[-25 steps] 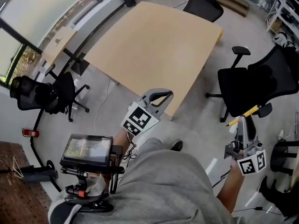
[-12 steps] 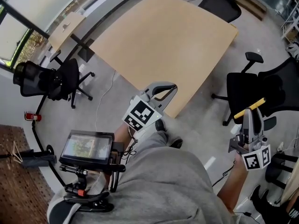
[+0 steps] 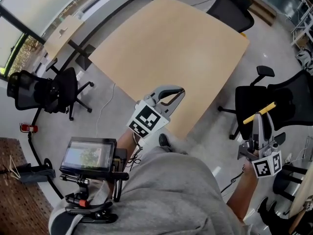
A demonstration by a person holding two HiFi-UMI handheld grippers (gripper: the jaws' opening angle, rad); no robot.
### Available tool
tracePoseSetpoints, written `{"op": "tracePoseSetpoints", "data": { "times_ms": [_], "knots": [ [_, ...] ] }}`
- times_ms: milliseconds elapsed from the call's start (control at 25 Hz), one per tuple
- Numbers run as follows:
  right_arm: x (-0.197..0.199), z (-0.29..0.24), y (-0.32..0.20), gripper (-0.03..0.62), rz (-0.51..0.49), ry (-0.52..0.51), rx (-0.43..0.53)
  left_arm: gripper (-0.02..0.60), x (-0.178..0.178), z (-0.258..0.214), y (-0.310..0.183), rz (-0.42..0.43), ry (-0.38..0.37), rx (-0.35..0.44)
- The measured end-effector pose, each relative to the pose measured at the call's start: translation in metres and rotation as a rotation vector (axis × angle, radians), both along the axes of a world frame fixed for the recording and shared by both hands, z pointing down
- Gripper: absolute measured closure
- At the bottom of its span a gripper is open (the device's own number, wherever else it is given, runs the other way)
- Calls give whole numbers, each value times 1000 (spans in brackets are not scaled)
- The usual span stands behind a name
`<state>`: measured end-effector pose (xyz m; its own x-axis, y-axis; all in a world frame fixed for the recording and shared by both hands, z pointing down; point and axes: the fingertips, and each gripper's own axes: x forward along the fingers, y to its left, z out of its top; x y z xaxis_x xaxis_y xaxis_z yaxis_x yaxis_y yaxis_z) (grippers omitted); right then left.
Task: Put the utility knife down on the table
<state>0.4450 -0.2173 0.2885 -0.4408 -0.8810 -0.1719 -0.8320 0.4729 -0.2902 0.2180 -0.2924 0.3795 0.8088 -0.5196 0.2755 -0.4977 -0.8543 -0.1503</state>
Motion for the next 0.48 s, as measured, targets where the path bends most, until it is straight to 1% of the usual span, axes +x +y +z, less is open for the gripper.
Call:
{"op": "tracePoseSetpoints", "data": {
  "times_ms": [120, 280, 480],
  "knots": [
    [-19, -4, -27, 476, -6, 19, -7, 575, -21, -4, -27, -14, 19, 4],
    [-55, -5, -59, 476, -5, 40, -11, 575, -57, 1, -54, -26, 46, -8],
    [-95, -11, -87, 476, -2, 45, 3, 575, -92, 5, -70, -16, 59, -16]
  ]
}}
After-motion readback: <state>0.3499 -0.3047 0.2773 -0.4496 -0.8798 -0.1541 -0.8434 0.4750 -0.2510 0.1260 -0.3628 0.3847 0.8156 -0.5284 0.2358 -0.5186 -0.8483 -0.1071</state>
